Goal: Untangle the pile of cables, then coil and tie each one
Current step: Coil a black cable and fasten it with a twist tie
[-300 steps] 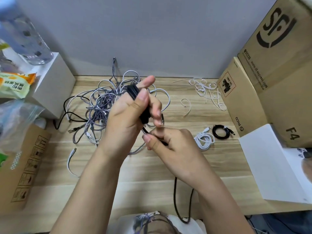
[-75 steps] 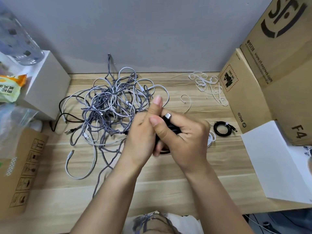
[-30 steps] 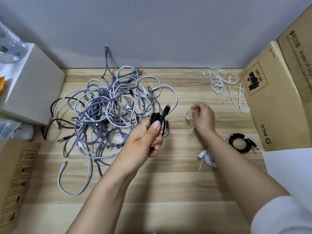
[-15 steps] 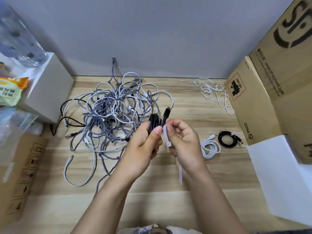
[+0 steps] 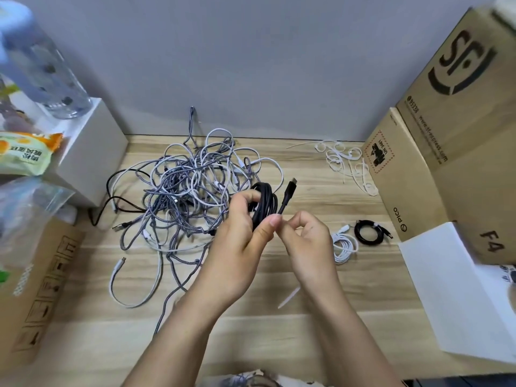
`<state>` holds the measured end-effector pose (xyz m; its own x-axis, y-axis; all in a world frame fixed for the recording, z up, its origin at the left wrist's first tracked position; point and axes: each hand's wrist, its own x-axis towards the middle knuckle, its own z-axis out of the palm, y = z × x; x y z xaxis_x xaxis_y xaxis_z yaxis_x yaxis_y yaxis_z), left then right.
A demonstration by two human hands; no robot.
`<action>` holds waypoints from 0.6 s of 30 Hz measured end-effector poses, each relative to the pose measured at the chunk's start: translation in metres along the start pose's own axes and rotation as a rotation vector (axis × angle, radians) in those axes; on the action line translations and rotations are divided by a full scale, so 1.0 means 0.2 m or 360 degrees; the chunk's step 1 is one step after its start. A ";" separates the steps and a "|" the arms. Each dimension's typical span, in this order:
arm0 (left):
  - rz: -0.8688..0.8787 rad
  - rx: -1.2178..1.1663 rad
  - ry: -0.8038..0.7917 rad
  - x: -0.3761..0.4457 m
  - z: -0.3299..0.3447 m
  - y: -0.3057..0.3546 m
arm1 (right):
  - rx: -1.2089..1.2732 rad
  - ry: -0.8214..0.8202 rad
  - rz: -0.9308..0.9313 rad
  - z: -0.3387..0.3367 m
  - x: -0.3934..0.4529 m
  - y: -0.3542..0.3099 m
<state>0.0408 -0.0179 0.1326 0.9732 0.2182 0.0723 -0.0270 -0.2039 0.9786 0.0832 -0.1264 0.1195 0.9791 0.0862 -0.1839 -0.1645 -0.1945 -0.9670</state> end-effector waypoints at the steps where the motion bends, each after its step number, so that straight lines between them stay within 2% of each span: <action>1: 0.0018 0.0058 0.0016 -0.01 0.00 0.00 | -0.0022 -0.0003 -0.0006 -0.01 -0.01 -0.02; 4: 0.0019 0.0048 0.0006 -0.01 0.00 0.01 | 0.0010 -0.0070 -0.0019 -0.02 -0.05 -0.09; 11: 0.0032 -0.0368 -0.0205 0.01 -0.01 0.04 | 0.0427 -0.0363 0.0154 -0.08 -0.10 -0.19; 18: 0.0004 -0.0338 -0.0034 0.01 -0.01 0.08 | 0.0859 -0.0790 0.0161 -0.12 -0.13 -0.21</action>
<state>0.0409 -0.0181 0.1494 0.9776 0.1972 0.0732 -0.0749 0.0016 0.9972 0.0683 -0.1429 0.1692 0.8078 0.5503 -0.2112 -0.4123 0.2714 -0.8697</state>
